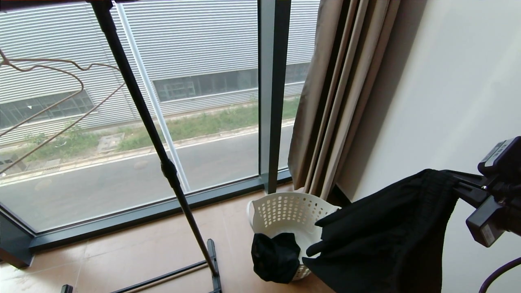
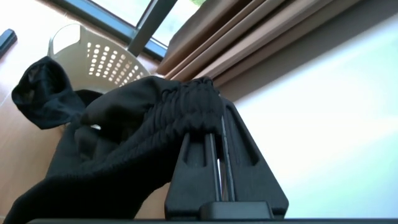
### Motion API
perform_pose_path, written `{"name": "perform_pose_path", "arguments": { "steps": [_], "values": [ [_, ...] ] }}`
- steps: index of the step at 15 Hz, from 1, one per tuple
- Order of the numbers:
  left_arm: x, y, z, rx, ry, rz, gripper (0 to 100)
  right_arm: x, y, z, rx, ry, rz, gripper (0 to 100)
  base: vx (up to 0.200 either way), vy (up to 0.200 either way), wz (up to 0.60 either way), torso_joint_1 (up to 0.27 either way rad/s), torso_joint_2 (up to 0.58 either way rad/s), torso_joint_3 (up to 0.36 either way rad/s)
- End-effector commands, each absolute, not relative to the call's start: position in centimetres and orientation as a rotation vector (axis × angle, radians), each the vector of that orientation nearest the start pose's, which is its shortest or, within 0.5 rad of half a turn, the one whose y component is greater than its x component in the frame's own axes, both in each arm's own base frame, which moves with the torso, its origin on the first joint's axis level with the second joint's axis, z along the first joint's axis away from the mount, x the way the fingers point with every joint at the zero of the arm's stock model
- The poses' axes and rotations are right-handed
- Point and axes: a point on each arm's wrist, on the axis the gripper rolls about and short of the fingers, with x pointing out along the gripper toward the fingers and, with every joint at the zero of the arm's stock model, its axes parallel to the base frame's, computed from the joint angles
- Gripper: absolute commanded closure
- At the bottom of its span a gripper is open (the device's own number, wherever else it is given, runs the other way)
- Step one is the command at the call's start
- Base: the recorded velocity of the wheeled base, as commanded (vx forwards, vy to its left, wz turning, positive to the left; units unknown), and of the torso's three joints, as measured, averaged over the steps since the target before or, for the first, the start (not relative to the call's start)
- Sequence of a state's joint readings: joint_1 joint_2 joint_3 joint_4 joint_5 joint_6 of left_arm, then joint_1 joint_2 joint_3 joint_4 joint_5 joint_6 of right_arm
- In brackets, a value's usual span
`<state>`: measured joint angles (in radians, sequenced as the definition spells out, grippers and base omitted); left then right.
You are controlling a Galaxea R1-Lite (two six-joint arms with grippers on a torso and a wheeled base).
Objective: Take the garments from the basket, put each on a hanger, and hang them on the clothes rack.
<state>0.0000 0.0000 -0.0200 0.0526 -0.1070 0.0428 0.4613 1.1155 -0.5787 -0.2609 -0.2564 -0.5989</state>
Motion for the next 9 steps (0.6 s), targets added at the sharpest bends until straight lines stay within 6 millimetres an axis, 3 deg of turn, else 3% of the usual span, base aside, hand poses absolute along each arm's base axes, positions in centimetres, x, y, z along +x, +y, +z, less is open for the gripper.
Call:
{"name": "perform_pose_path", "arguments": {
  "steps": [1,9],
  "values": [
    [-2.45,-0.24,7.57,0.041,0.030,-0.108,0,14.17,6.42,21.73,-0.691,0.190,0.279,100,0.000,0.000,0.00,0.110,-0.29,0.017],
    [-2.45,-0.24,7.57,0.041,0.030,-0.108,0,14.14,6.40,21.58,-0.696,0.196,0.281,100,0.000,0.000,0.00,0.198,-0.50,-0.093]
  ]
}}
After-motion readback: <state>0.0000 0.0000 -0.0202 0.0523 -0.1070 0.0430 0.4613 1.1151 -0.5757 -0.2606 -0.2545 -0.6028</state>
